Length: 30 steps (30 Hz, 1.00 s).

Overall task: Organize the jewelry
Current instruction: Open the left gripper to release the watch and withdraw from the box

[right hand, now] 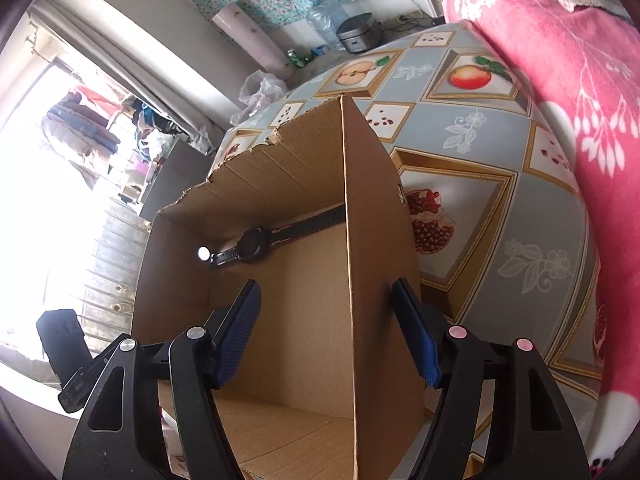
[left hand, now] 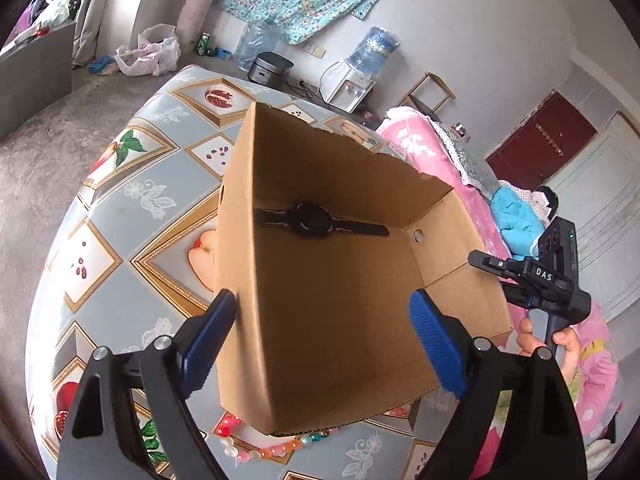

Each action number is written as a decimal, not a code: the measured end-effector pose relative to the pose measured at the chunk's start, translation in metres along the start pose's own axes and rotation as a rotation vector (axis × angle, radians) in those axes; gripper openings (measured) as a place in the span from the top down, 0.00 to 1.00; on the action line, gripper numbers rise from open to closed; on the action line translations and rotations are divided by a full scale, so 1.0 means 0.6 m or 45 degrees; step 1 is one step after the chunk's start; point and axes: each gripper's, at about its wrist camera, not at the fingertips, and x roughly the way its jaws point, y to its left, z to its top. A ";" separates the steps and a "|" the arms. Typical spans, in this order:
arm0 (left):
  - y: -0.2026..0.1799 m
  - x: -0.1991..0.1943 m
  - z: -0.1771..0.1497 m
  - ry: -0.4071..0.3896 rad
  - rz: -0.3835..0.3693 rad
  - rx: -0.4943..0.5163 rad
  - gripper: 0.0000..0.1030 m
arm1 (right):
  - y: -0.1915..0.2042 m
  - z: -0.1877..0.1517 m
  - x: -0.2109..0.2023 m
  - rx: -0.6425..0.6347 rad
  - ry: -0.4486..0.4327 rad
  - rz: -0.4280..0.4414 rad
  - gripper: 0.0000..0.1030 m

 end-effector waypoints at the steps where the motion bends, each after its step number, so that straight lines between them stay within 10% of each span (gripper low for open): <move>1: -0.004 0.000 -0.002 -0.002 0.012 0.018 0.17 | 0.000 -0.001 -0.001 0.003 -0.003 0.002 0.36; 7: -0.015 -0.020 -0.019 -0.068 0.071 0.060 0.16 | -0.002 -0.013 -0.037 0.012 -0.101 -0.027 0.36; 15: -0.030 -0.120 -0.090 -0.274 0.109 0.160 0.05 | 0.002 -0.118 -0.153 -0.067 -0.368 -0.239 0.11; 30: -0.035 0.023 -0.252 0.184 0.404 0.308 0.05 | 0.021 -0.324 0.014 -0.371 0.040 -0.685 0.08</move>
